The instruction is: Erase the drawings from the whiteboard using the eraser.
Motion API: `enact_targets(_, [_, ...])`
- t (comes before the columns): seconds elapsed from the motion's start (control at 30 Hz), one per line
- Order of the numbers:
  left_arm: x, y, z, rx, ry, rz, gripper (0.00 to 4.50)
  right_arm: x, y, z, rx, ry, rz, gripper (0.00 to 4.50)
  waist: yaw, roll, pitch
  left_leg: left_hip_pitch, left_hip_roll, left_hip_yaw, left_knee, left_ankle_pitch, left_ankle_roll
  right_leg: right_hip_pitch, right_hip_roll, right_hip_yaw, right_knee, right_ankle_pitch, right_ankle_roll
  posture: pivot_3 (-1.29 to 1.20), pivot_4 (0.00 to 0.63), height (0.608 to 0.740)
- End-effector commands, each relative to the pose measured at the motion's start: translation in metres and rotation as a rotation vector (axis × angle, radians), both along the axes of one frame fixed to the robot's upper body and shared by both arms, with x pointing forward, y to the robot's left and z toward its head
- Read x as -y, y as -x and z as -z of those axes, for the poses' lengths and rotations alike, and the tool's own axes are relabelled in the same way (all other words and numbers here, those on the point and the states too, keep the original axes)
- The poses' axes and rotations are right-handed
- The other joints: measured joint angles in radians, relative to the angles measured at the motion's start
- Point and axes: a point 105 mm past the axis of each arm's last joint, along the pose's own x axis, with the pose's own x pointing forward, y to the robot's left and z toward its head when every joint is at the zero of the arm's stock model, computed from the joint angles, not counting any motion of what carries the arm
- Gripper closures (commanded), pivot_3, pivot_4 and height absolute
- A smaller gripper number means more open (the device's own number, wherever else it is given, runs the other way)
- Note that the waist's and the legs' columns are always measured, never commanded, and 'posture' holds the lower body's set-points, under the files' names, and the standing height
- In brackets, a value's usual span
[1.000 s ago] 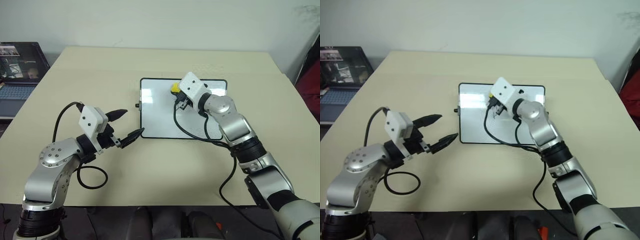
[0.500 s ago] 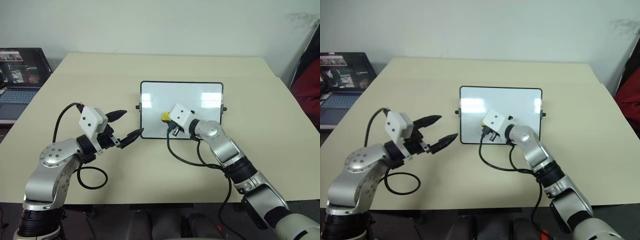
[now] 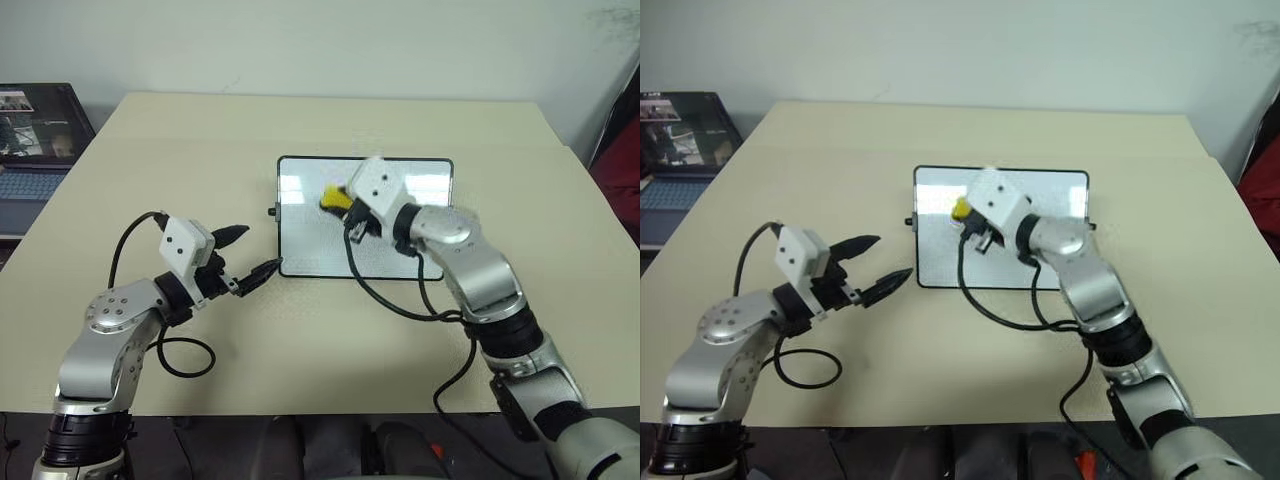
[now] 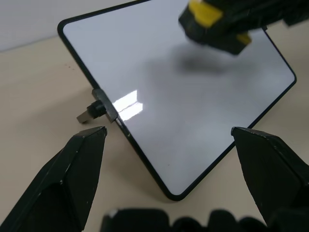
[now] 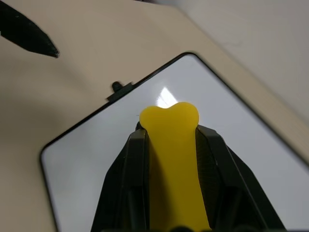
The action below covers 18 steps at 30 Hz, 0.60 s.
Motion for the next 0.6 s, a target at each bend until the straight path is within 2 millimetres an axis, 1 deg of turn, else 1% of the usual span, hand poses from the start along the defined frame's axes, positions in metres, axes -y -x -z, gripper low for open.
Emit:
enact_targets(0.03, [-0.006, -0.001, -0.003, 0.037, -0.017, -0.025, 0.0, 0.009, -0.017, -0.016, 0.097, -0.028, 0.082, 3.52, -0.003, 0.0, 0.0, 0.0, 0.0, 0.0, 0.0, 0.0, 0.0, 0.001, 0.0, 0.0, -0.001, 0.0, 0.0, 0.0, 0.15, 0.74])
enact_targets(0.1, [-0.004, -0.002, -0.003, 0.04, -0.014, -0.016, 0.0, 0.013, -0.031, -0.013, 0.144, -0.012, 0.135, 3.52, -0.004, 0.0, 0.0, 0.001, 0.0, 0.001, 0.0, 0.0, 0.0, 0.001, 0.0, 0.001, -0.001, 0.0, 0.0, 0.0, 0.15, 0.74])
enact_targets(0.2, [-0.004, -0.002, -0.004, 0.042, -0.014, -0.015, 0.0, 0.008, -0.037, -0.007, 0.141, -0.026, 0.136, 3.52, -0.003, 0.0, 0.0, 0.001, -0.001, 0.001, 0.001, 0.0, 0.0, 0.001, -0.001, 0.001, 0.001, 0.0, 0.0, 0.0, 0.15, 0.74])
enact_targets(0.33, [-0.002, -0.001, -0.004, 0.042, -0.019, -0.003, 0.0, -0.004, -0.043, 0.004, 0.125, -0.032, 0.126, 3.52, -0.004, 0.0, 0.0, 0.001, 0.0, 0.001, 0.001, 0.0, 0.0, 0.0, 0.0, 0.001, 0.002, 0.0, 0.0, 0.0, 0.15, 0.74])
enact_targets(0.47, [0.0, 0.001, -0.007, 0.045, -0.019, 0.002, 0.0, -0.023, -0.037, 0.027, 0.046, -0.014, 0.061, 3.52, -0.004, 0.0, 0.0, 0.001, 0.0, 0.001, 0.001, 0.0, 0.0, 0.0, 0.0, 0.001, 0.002, 0.0, 0.0, 0.0, 0.15, 0.74])
enact_targets(0.53, [0.0, 0.002, -0.007, 0.045, -0.018, 0.002, 0.0, -0.027, -0.032, 0.039, 0.035, 0.012, 0.035, 3.52, -0.004, 0.0, 0.0, 0.001, 0.0, 0.001, 0.001, 0.0, 0.0, 0.0, 0.0, 0.001, 0.003, 0.0, 0.0, 0.0, 0.15, 0.74])
enact_targets(0.6, [0.0, 0.002, -0.006, 0.043, -0.018, -0.001, 0.0, -0.027, -0.029, 0.048, 0.033, 0.038, 0.023, 3.52, -0.003, 0.0, 0.0, 0.001, 0.0, 0.0, 0.001, 0.0, 0.0, 0.001, 0.0, 0.0, 0.003, 0.0, 0.0, 0.0, 0.15, 0.74])
